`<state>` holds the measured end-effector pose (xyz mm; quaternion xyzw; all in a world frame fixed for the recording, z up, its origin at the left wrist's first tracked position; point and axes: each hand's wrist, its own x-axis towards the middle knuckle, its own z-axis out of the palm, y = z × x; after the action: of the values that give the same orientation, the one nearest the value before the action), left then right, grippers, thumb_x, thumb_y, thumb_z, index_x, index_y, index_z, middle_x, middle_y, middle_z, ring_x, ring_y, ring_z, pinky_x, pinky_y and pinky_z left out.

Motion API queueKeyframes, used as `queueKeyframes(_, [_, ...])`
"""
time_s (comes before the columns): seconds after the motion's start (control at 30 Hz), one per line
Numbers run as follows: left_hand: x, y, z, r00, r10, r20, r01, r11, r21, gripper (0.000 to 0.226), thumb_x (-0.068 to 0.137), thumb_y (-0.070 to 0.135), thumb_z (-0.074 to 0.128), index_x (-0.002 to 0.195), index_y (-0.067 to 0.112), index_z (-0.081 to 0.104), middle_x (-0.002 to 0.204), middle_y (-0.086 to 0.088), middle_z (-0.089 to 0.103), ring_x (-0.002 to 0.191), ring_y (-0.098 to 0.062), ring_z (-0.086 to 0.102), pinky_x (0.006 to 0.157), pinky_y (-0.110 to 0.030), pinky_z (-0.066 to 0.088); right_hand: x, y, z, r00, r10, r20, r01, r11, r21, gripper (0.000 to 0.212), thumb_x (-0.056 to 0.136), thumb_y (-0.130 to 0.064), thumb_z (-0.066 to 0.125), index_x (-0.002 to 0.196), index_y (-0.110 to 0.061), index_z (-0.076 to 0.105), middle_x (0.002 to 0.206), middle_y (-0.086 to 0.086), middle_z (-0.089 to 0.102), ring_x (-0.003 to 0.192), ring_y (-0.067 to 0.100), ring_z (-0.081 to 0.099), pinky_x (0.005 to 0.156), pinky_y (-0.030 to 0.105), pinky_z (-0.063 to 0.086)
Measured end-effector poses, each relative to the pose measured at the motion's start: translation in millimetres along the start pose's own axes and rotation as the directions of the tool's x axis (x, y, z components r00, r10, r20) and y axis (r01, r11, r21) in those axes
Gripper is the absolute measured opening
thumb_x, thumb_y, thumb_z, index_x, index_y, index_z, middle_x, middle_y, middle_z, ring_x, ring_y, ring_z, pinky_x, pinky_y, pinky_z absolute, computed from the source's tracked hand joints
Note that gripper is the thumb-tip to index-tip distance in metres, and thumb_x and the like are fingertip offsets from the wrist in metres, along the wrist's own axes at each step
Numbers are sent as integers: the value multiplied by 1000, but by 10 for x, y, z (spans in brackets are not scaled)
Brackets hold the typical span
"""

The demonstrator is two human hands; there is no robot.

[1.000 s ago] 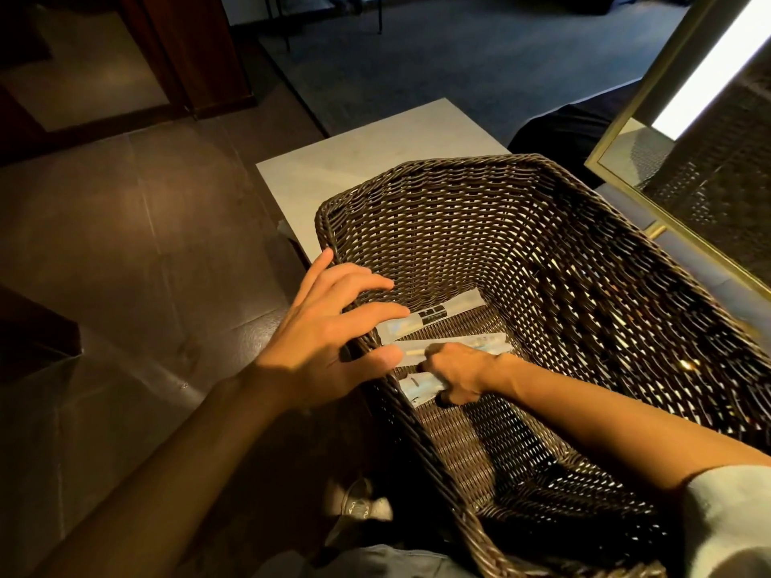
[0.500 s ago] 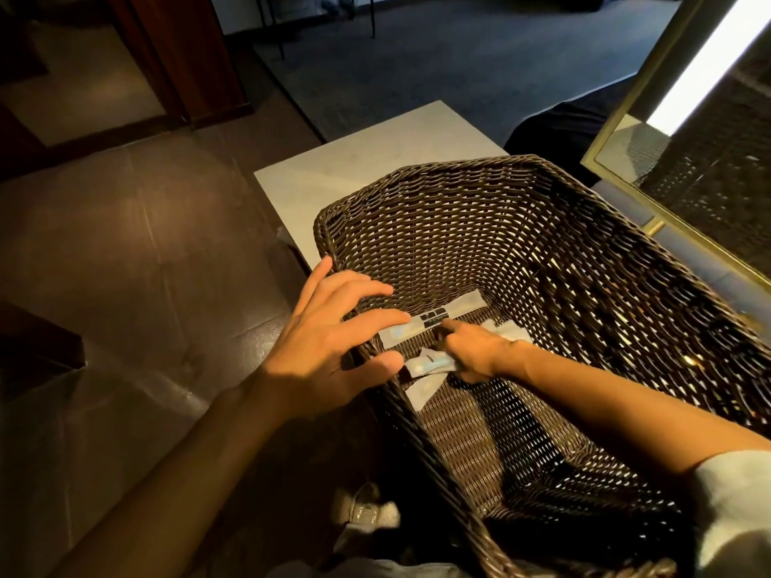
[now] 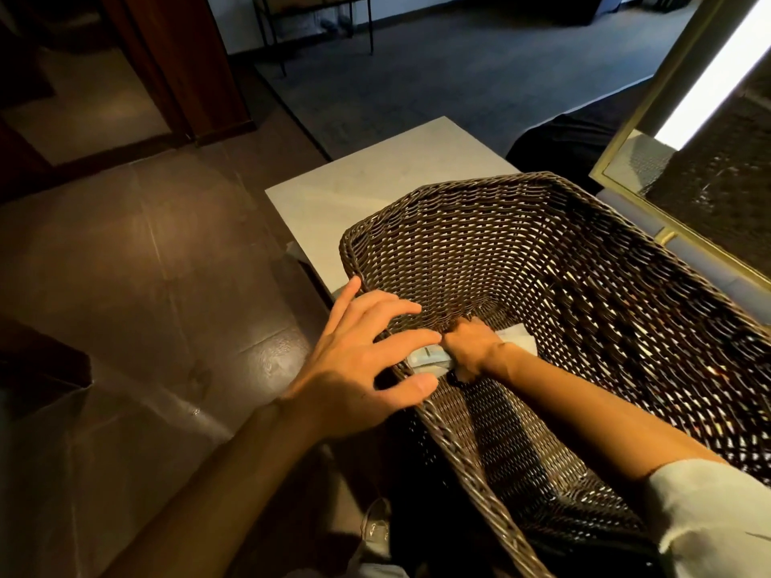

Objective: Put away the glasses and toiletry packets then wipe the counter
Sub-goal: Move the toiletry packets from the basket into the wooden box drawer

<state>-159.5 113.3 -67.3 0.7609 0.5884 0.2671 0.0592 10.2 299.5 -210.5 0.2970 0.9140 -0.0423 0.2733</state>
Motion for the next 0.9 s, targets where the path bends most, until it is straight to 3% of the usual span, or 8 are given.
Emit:
queueKeyframes(0.07, [4,7,-4,1000,9,-1,-9,1000,-5,47,94,61,43,125,35,66,139,5,54,139,-13,36,128,-44,-3,-134,-39,-60,995,5,101,-11,998,60,41,76,-50,73,102,-19,63,86,-3,61,89,20,59,100,44,45])
queueKeyframes(0.2, [2,0,-7,1000,20,18,-19,999,-45,59,97,66,31,126,31,68,140,1,55,139,-20,39,127,-49,1,-530,-37,-376,987,-5,161,-23,985,172,43,73,-40,75,106,-13,66,96,8,72,90,27,70,78,30,57])
queueKeyframes(0.3, [-7,8,-3,1000,23,7,-23,999,-48,61,97,66,31,125,29,71,139,0,57,138,-21,41,127,-48,0,-988,22,-670,998,57,31,-61,986,153,41,71,-32,74,107,-15,65,96,11,73,91,30,70,78,32,58])
queueKeyframes(0.43, [-1,22,-11,1000,26,-8,-26,998,-53,61,97,66,33,123,27,72,137,-1,58,136,-20,41,127,-50,2,-1841,110,-1082,957,224,-182,-188,962,198,61,69,-56,73,118,-21,60,97,6,76,92,29,71,83,38,58])
queueKeyframes(0.63, [12,-2,13,999,34,-26,-35,998,-57,64,97,69,30,120,28,73,131,-1,60,133,-22,45,124,-59,10,-3364,155,-1140,800,584,-136,-490,767,414,26,69,-36,74,92,-31,63,80,-13,72,78,13,69,65,28,47])
queueKeyframes(0.73, [-14,63,-19,1000,18,14,-17,1000,-23,66,95,71,30,120,27,74,132,-2,61,134,-26,45,122,-63,13,-3700,34,-806,720,693,-19,-599,636,486,20,73,-35,72,91,-29,64,82,-10,70,77,14,67,71,35,55])
queueKeyframes(0.83, [-36,261,-129,990,-103,99,103,995,6,64,88,70,36,123,29,73,140,-1,59,144,-27,37,125,-59,8,-3725,-115,-439,631,772,-78,-552,518,653,18,76,-29,76,89,-29,65,80,-7,64,80,21,63,69,33,48])
queueKeyframes(0.9, [-44,559,-187,985,-92,147,89,996,27,66,85,69,37,129,31,69,147,0,55,148,-28,35,126,-55,5,-3736,-137,-281,568,812,-132,-465,450,763,22,75,-31,77,77,-38,57,73,-17,57,71,10,57,61,25,40])
